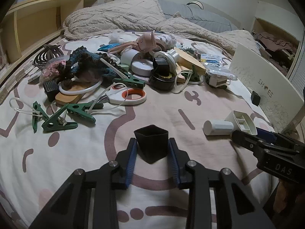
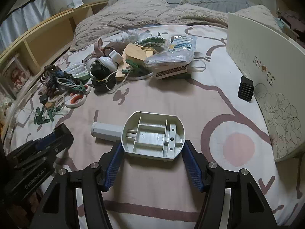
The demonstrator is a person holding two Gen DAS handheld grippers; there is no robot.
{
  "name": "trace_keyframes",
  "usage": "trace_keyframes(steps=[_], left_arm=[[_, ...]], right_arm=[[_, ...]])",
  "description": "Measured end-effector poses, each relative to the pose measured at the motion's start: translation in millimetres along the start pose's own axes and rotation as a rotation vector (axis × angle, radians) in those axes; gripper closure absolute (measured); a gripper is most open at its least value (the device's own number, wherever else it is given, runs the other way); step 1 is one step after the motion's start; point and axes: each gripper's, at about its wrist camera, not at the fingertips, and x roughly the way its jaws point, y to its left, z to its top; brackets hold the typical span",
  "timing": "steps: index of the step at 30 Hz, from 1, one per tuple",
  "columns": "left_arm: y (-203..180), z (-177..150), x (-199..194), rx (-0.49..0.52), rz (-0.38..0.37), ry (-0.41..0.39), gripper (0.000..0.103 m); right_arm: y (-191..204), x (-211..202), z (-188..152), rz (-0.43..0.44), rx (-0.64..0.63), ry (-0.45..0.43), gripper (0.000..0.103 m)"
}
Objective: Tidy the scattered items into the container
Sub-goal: 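Lift the black cup with left tool while right tool lifts grey holder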
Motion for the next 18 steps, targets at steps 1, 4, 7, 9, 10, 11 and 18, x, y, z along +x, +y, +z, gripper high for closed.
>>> trace_keyframes(steps=[1, 4, 7, 9, 10, 11, 18], left_arm=[[0, 0, 0, 0.003, 0.0, 0.0, 0.071], [0, 0, 0, 0.005, -0.002, 0.0, 0.071], [-2, 0, 0, 0.006, -0.004, 0.0, 0.071], [-2, 0, 0, 0.006, -0.005, 0.0, 0.071], [-2, 0, 1, 0.007, -0.004, 0.0, 0.071], [-2, 0, 1, 0.008, -0.002, 0.001, 0.071], [-6, -1, 1, 0.018, 0.014, -0.002, 0.071]], right_arm=[[0, 1, 0, -0.001, 0.003, -0.002, 0.039], [-2, 3, 2, 0.002, 0.015, -0.01, 0.039], [-1, 5, 2, -0.003, 0.008, -0.018, 0.038], [0, 6, 3, -0.005, 0.004, -0.024, 0.037], [-1, 7, 4, -0.005, 0.005, -0.027, 0.037], [-1, 7, 4, -0.004, 0.006, -0.029, 0.037], [1, 11, 7, -0.005, 0.004, -0.035, 0.033]])
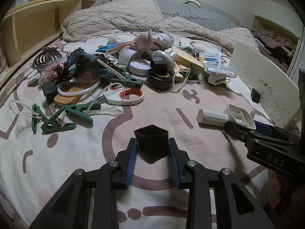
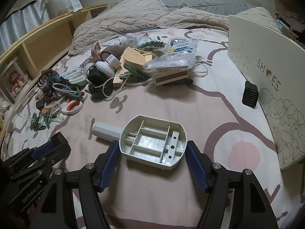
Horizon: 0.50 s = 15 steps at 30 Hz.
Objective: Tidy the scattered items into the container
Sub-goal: 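Lift the black cup with left tool while right tool lifts grey holder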
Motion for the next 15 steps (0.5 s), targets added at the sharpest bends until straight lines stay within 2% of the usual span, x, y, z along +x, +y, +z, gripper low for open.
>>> trace_keyframes(steps=[9, 11, 15], left_arm=[[-1.2, 0.4, 0.8, 0.01, 0.013, -0.002, 0.071], [-1.4, 0.8, 1.0, 0.008, 0.011, -0.002, 0.071], [-1.1, 1.3, 0.8, 0.007, 0.007, -0.002, 0.071]], right_arm=[[-1.4, 1.1, 1.2, 0.004, 0.013, -0.004, 0.032], [-2.8, 0.0, 1.8, 0.012, 0.024, -0.002, 0.037], [-2.2, -1.6, 1.7, 0.014, 0.026, 0.0, 0.037]])
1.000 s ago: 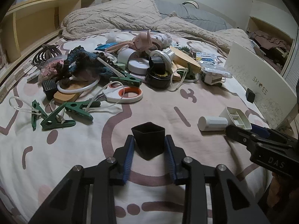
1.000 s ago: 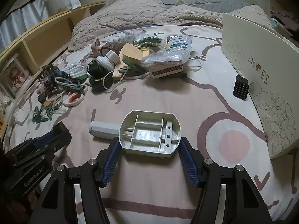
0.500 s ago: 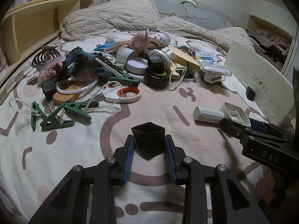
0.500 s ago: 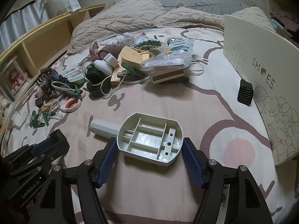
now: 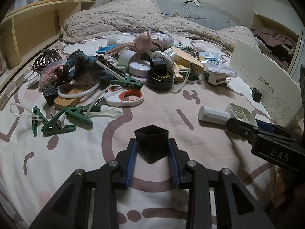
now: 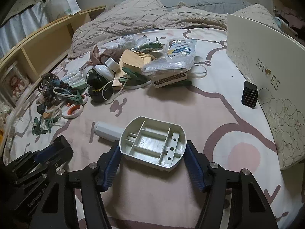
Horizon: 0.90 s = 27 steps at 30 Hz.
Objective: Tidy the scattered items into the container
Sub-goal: 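Lift the black cup with left tool while right tool lifts grey holder, then carry both held items over the white SHOES box with both tools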
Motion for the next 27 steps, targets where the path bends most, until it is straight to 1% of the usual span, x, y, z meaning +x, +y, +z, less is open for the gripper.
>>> trace_keyframes(steps=[14, 21, 27], left_arm=[[-4, 5, -13, 0.021, -0.008, -0.036, 0.071], [-9, 15, -26, 0.038, -0.014, -0.085, 0.071], [-13, 27, -42, 0.046, -0.012, -0.134, 0.071]], right_arm=[[0, -12, 2, -0.004, 0.006, -0.031, 0.037], [2, -25, 6, 0.012, 0.007, -0.058, 0.037], [0, -43, 14, 0.016, 0.008, -0.109, 0.037]])
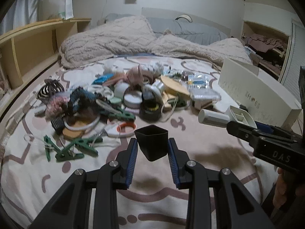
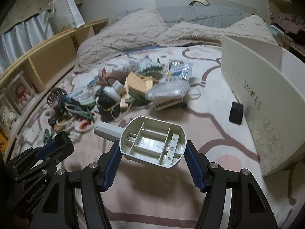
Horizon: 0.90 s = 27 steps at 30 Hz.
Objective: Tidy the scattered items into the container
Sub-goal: 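Carry both held items over the white SHOES box with both tools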
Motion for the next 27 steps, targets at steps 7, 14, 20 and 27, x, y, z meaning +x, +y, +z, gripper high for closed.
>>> trace_keyframes(steps=[7, 14, 20, 27], left_arm=[[-6, 17, -11, -0.001, -0.015, -0.04, 0.071], [-18, 37, -19, -0.006, -0.047, -0.079, 0.071], [-35, 59, -27, 0.006, -0.07, -0.129, 0.071], [-52, 83, -28, 0.015, -0.102, -0.169, 0.071]], right_arm=[[1, -25, 19, -0.014, -0.023, -0.081, 0.037], [-3, -46, 39, -0.034, -0.039, -0.148, 0.037], [-6, -61, 60, -0.045, -0.047, -0.199, 0.037], [-17, -75, 89, -0.088, -0.047, -0.246, 0.037]])
